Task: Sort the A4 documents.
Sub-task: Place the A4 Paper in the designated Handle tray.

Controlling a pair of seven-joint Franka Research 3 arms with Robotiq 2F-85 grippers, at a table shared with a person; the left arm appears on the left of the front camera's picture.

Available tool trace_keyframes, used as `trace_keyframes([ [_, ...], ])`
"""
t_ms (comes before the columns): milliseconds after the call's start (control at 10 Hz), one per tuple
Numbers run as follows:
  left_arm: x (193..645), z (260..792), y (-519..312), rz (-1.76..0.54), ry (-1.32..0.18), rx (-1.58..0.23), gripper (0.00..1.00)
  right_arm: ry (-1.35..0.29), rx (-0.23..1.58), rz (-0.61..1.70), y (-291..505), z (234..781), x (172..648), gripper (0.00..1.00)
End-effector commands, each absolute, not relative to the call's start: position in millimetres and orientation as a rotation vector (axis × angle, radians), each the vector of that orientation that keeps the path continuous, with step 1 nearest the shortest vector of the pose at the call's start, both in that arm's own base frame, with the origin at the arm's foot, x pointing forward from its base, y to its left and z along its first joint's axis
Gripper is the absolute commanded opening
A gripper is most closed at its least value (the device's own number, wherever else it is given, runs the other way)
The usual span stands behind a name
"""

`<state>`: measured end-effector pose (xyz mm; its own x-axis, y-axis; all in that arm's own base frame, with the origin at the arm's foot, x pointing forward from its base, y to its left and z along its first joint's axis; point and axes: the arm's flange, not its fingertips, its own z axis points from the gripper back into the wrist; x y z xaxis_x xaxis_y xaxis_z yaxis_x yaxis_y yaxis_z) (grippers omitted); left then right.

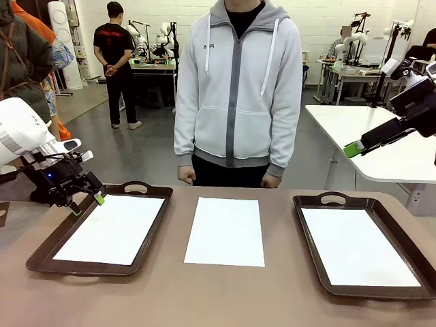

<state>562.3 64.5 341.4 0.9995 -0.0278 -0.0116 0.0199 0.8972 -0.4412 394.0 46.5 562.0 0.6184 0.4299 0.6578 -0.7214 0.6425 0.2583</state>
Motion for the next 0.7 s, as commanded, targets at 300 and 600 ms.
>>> trace_keyframes([
  [300,562.0,341.5,64.4,-0.017,0.016,-0.46,1.0,-0.588,0.545,0.7,46.8,560.7,394.4,1.0],
  [600,562.0,341.5,64.4,-0.017,0.016,-0.46,1.0,-0.588,0.545,0.7,46.8,560.7,394.4,1.0],
])
